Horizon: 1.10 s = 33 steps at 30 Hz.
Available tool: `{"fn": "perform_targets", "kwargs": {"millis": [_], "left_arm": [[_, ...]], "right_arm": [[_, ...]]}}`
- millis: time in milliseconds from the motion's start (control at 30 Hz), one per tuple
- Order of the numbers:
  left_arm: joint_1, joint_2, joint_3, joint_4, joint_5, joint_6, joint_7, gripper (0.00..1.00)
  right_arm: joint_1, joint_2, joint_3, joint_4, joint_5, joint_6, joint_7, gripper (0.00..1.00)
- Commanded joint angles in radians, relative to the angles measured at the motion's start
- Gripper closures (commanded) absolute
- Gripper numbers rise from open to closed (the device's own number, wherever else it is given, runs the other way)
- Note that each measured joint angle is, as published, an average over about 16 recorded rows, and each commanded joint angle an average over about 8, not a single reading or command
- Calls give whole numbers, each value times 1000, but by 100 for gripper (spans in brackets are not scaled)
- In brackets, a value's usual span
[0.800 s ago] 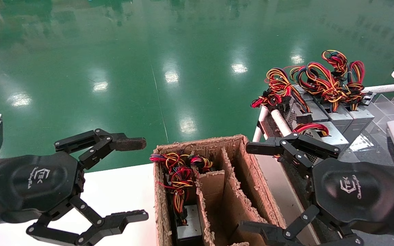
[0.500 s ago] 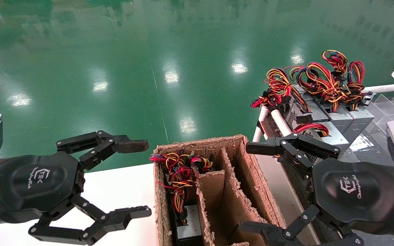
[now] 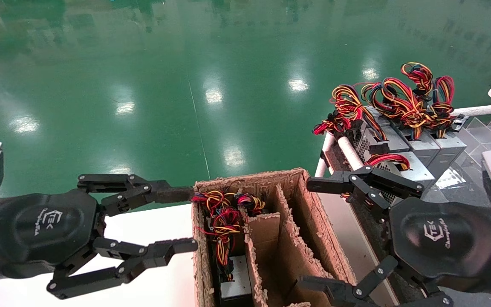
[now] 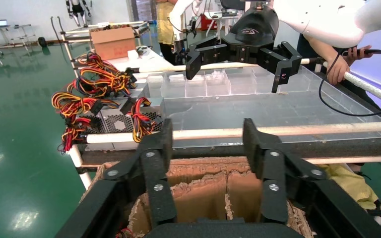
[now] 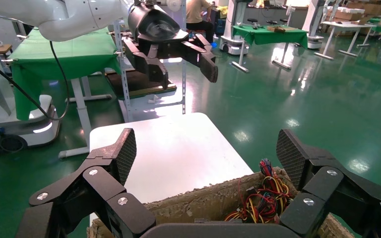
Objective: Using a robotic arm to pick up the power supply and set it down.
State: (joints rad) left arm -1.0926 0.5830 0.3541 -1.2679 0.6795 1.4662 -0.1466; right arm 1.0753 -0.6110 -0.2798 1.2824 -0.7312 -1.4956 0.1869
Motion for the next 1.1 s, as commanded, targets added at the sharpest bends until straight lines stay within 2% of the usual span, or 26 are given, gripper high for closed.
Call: {"fn": "perform_targets", "kwargs": {"millis": [33,600,633,867,900,1100], "left_arm": [[0,0,0,0,0,0,0,100],[0,0,0,0,0,0,0,100],[0,0,0,0,0,0,0,96],[0,0,0,0,0,0,0,8],[0,0,0,0,0,0,0,0],[0,0,0,0,0,0,0,0]], "right_arm": [[0,0,0,0,0,0,0,0],[0,0,0,0,0,0,0,0],[0,0,0,0,0,0,0,0],[0,0,0,0,0,0,0,0],[0,0,0,0,0,0,0,0],[0,0,0,0,0,0,0,0]]}}
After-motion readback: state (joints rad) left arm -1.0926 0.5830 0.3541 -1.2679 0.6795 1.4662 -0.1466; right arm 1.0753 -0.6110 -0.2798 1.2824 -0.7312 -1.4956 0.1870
